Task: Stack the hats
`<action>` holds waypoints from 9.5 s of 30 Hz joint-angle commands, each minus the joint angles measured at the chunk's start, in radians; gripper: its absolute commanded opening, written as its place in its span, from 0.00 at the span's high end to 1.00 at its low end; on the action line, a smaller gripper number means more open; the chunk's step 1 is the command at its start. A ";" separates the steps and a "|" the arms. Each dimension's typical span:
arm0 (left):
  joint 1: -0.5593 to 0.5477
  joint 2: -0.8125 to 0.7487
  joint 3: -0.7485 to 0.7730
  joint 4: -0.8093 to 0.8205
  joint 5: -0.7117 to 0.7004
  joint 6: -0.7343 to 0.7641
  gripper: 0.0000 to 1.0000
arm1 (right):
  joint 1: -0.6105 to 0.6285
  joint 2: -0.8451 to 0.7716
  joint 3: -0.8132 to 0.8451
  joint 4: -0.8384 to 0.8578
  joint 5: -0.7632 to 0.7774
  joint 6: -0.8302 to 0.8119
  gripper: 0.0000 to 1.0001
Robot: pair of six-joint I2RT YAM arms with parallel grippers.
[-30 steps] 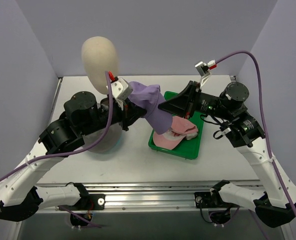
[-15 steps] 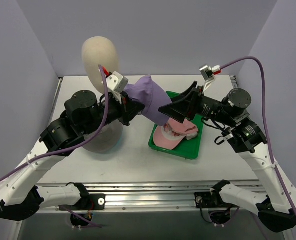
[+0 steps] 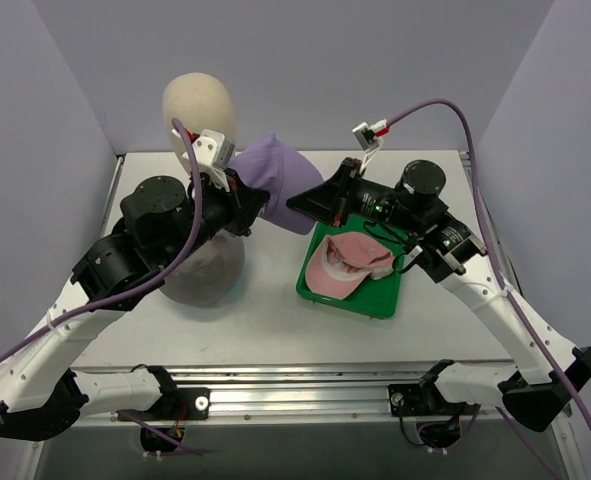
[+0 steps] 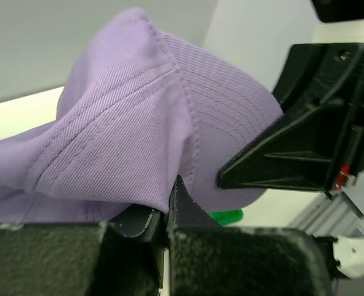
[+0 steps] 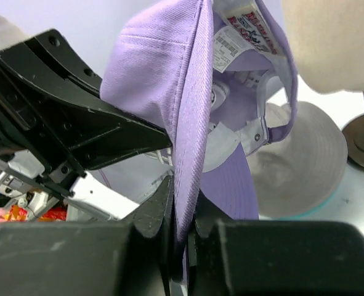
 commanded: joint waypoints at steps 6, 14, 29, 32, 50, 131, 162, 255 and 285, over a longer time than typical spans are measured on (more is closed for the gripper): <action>0.170 0.059 0.259 -0.046 -0.173 0.192 0.98 | 0.026 0.213 0.241 0.266 0.059 0.038 1.00; 0.409 0.266 0.546 -0.115 0.075 0.398 0.98 | 0.026 0.441 0.398 0.512 0.064 0.159 1.00; 0.499 0.493 0.805 -0.040 0.136 0.633 0.94 | 0.001 0.768 0.606 0.875 0.070 0.424 1.00; 0.505 0.550 0.893 -0.089 0.124 0.624 0.58 | -0.002 0.816 0.646 0.955 0.082 0.505 1.00; 0.590 0.415 0.781 -0.303 0.176 0.184 0.13 | -0.014 1.014 0.940 0.977 0.197 0.693 1.00; 1.027 0.515 0.168 1.054 1.161 -1.033 0.98 | -0.140 0.980 0.615 1.174 0.151 0.786 0.55; 1.073 0.797 0.478 1.258 1.302 -1.259 0.98 | -0.105 0.948 0.758 0.750 0.047 0.394 0.50; 1.151 0.678 -0.135 1.629 1.405 -1.476 0.98 | -0.071 1.002 0.661 0.699 0.090 0.449 0.48; 1.153 0.684 -0.146 1.596 1.415 -1.430 0.98 | -0.062 1.063 0.718 0.894 0.061 0.590 0.79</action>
